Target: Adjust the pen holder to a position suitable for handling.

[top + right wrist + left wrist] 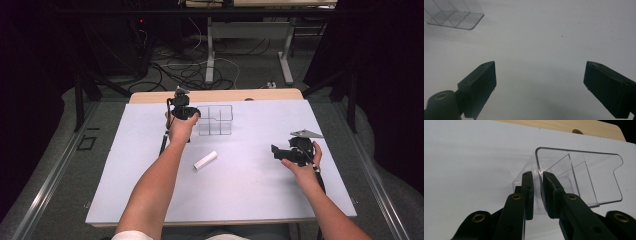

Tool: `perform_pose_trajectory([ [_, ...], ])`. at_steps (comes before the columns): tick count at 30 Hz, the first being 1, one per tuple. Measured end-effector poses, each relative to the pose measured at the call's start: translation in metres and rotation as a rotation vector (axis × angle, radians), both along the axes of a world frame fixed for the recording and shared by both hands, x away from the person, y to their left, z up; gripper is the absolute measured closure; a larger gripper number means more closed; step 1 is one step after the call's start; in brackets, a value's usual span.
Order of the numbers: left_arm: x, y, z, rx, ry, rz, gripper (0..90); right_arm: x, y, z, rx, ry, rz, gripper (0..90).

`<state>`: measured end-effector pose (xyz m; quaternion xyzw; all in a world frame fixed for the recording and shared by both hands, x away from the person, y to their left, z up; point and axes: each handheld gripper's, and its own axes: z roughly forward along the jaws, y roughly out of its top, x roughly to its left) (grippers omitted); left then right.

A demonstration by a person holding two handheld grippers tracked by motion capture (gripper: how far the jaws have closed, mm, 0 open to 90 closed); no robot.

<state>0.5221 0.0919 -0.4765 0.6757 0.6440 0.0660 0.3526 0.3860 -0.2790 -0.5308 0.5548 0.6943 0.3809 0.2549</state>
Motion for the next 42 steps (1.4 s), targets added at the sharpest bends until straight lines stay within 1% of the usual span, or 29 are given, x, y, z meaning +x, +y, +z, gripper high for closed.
perform_pose_trajectory([
  [2,0.001,-0.001,0.001,0.003,0.010,0.008,80.2,0.000,0.000,0.000,0.002,0.002,-0.003,10.6],
  [5,0.001,-0.003,0.003,0.019,0.028,0.024,81.0,0.001,0.001,-0.001,0.000,0.004,0.001,10.6],
  [10,0.002,-0.005,0.005,0.022,0.051,0.045,81.7,0.001,0.000,-0.001,0.003,0.002,-0.003,10.7],
  [13,0.002,-0.005,0.007,0.021,0.062,0.048,82.6,0.001,-0.001,-0.001,0.004,0.003,-0.003,10.8],
  [14,0.002,-0.006,0.007,0.027,0.063,0.047,82.9,0.001,-0.001,-0.001,0.003,0.003,-0.001,10.9],
  [16,0.001,-0.006,0.009,0.037,0.077,0.049,83.2,0.001,-0.001,-0.001,0.003,0.003,0.000,10.9],
  [21,-0.002,-0.006,0.011,0.046,0.094,0.062,83.5,0.001,-0.002,-0.001,0.004,0.004,-0.003,11.0],
  [26,-0.009,-0.002,0.013,0.052,0.118,0.055,83.6,0.000,-0.002,0.000,0.002,0.003,-0.004,11.1],
  [32,-0.022,0.002,0.013,0.051,0.134,0.055,83.6,0.000,0.000,0.000,0.005,0.003,-0.003,11.1],
  [33,-0.022,0.002,0.013,0.051,0.134,0.055,83.5,0.000,0.000,0.000,0.005,0.002,-0.003,11.1],
  [34,-0.026,0.003,0.014,0.046,0.142,0.056,83.5,0.000,0.001,0.000,0.004,0.003,-0.004,11.1],
  [39,-0.036,0.004,0.014,0.042,0.158,0.050,83.3,0.000,0.002,-0.001,0.004,0.006,-0.001,11.1],
  [42,-0.041,0.005,0.013,0.022,0.160,0.052,82.9,0.000,0.003,-0.001,0.002,0.005,-0.001,11.1],
])
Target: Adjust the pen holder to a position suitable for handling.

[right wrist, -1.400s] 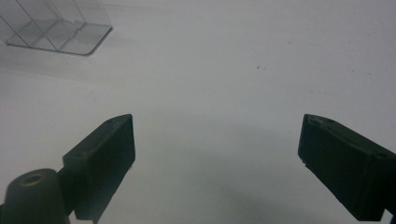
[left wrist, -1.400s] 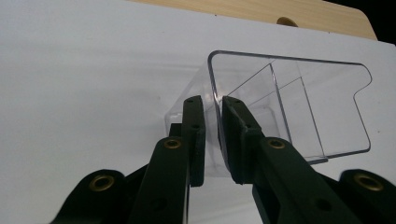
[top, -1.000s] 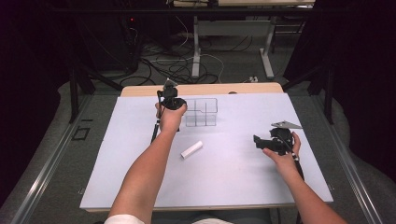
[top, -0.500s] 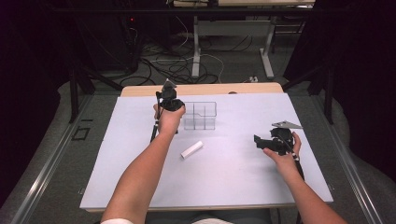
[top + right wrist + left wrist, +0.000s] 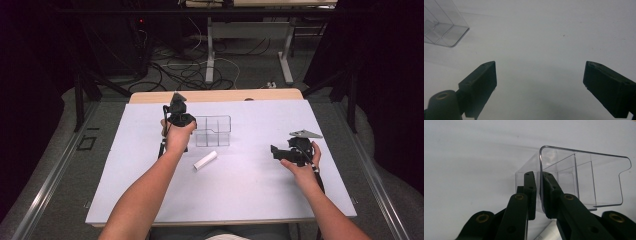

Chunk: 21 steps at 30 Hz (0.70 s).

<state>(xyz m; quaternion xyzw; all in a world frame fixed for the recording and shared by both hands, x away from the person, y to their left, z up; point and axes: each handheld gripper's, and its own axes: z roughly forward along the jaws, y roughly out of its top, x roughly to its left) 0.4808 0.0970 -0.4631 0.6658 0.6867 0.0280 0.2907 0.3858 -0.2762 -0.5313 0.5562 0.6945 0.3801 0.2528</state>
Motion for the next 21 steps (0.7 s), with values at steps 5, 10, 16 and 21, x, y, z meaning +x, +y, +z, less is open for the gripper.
perform_pose_trajectory([
  [5,-0.0062,0.0011,-0.0004,-0.015,0.002,0.001,82.3,-0.0003,-0.0002,0.0002,0.000,-0.001,-0.001,11.2],
  [10,-0.0087,-0.0018,-0.0007,-0.020,0.001,-0.001,82.2,-0.0001,0.0003,0.0000,-0.001,-0.002,0.003,11.2],
  [16,-0.0105,-0.0076,-0.0003,-0.026,0.009,-0.021,82.2,-0.0002,-0.0001,0.0002,-0.001,-0.001,-0.001,11.2],
  [21,-0.0106,-0.0078,-0.0007,-0.036,0.017,-0.033,81.8,-0.0004,-0.0003,0.0000,0.002,0.001,-0.003,11.3],
])
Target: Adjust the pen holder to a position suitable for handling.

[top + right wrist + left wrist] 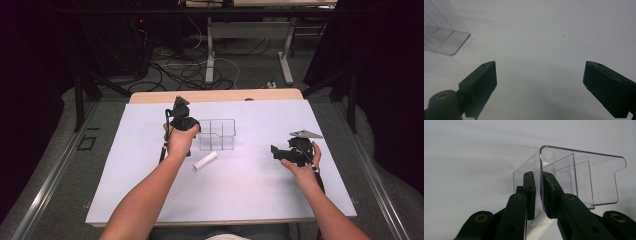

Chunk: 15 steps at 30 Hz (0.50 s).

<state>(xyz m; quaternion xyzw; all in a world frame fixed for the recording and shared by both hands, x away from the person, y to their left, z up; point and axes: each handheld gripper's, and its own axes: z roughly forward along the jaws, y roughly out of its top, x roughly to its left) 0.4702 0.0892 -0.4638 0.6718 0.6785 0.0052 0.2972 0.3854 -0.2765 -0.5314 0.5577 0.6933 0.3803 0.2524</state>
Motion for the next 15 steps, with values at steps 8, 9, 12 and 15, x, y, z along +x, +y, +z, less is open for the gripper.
perform_pose_trajectory([
  [8,0.0001,0.0028,-0.0025,-0.040,-0.010,-0.011,76.7,0.0002,0.0000,0.0000,-0.006,-0.002,0.004,11.3],
  [9,0.0002,0.0032,-0.0023,-0.032,-0.016,-0.022,75.2,0.0001,0.0001,0.0000,-0.005,-0.002,0.004,11.3],
  [12,-0.0004,0.0033,-0.0028,-0.035,-0.021,-0.040,72.7,-0.0003,0.0004,0.0003,-0.001,0.000,0.003,11.2],
  [15,-0.0013,0.0055,-0.0036,-0.056,-0.028,-0.055,70.1,-0.0001,-0.0005,0.0002,-0.002,-0.002,0.001,11.2],
])
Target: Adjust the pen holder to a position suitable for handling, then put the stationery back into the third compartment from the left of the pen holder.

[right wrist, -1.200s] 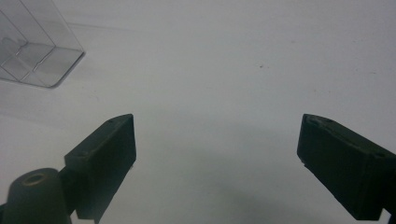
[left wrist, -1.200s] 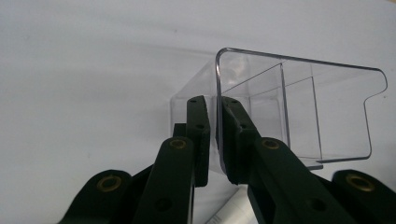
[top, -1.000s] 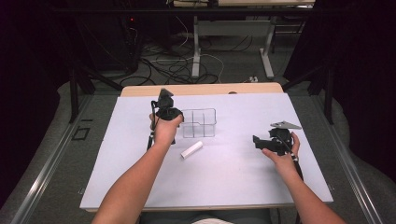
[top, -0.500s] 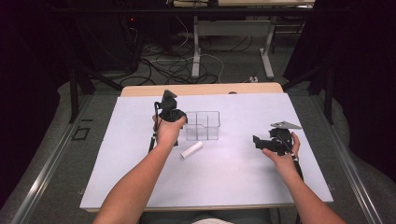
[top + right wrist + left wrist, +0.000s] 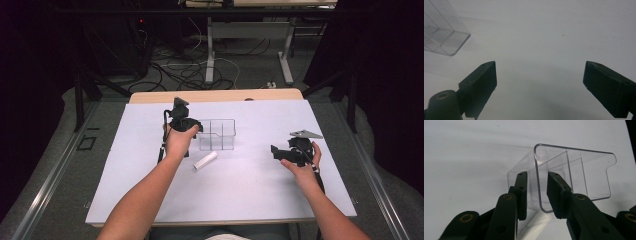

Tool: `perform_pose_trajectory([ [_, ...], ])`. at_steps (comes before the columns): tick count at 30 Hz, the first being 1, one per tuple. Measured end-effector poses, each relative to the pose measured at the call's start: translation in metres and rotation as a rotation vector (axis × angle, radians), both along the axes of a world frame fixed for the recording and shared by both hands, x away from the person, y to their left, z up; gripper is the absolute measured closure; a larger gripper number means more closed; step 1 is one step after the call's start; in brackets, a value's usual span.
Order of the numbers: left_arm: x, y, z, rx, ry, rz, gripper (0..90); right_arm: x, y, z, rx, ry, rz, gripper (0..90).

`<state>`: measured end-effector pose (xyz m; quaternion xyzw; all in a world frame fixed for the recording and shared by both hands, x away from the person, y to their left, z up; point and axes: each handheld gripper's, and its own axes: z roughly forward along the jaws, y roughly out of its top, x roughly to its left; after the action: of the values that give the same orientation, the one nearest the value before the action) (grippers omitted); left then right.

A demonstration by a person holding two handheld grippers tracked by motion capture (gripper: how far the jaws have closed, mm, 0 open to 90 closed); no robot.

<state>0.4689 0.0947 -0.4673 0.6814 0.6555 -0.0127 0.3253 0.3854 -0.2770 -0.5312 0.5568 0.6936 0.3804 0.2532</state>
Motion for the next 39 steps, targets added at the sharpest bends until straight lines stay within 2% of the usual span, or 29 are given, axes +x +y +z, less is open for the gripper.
perform_pose_trajectory([
  [2,-0.001,0.002,0.001,0.000,-0.008,-0.012,68.8,0.000,-0.001,0.000,-0.001,-0.001,0.000,11.3],
  [3,-0.001,0.001,0.001,-0.014,-0.011,-0.003,68.5,0.000,-0.001,0.000,-0.001,0.000,-0.002,11.3],
  [4,-0.002,0.002,0.002,-0.002,-0.013,-0.014,67.9,0.000,-0.001,0.000,-0.002,-0.001,-0.002,11.3],
  [13,-0.009,0.011,0.007,-0.022,-0.086,-0.046,59.7,0.000,-0.001,0.001,0.001,-0.001,-0.006,11.3],
  [14,-0.011,0.013,0.008,-0.011,-0.095,-0.054,58.8,0.000,-0.001,0.001,0.000,-0.001,-0.007,11.3],
  [16,-0.012,0.016,0.008,-0.010,-0.100,-0.064,56.8,0.000,-0.001,0.001,-0.002,-0.002,-0.004,11.2],
  [19,-0.016,0.021,0.007,-0.009,-0.126,-0.081,53.7,0.000,0.000,0.000,-0.004,-0.004,-0.003,11.2],
  [20,-0.017,0.021,0.007,-0.016,-0.129,-0.072,52.5,0.000,0.000,0.000,-0.003,-0.003,-0.003,11.3],
  [24,-0.022,0.024,0.005,0.002,-0.164,-0.100,47.6,0.000,-0.001,0.001,-0.004,-0.004,-0.005,11.2],
  [26,-0.025,0.026,0.004,0.025,-0.184,-0.128,44.8,0.000,-0.001,0.001,-0.001,-0.003,-0.008,11.2],
  [30,-0.032,0.030,0.001,0.031,-0.224,-0.155,41.0,-0.001,-0.001,0.001,-0.003,-0.001,-0.009,11.2],
  [32,-0.035,0.033,0.001,0.056,-0.239,-0.173,38.9,0.000,-0.001,0.001,-0.006,-0.003,-0.009,11.3],
  [39,-0.044,0.042,-0.001,0.095,-0.335,-0.195,31.5,-0.001,-0.001,0.001,-0.007,-0.003,-0.007,11.3],
])
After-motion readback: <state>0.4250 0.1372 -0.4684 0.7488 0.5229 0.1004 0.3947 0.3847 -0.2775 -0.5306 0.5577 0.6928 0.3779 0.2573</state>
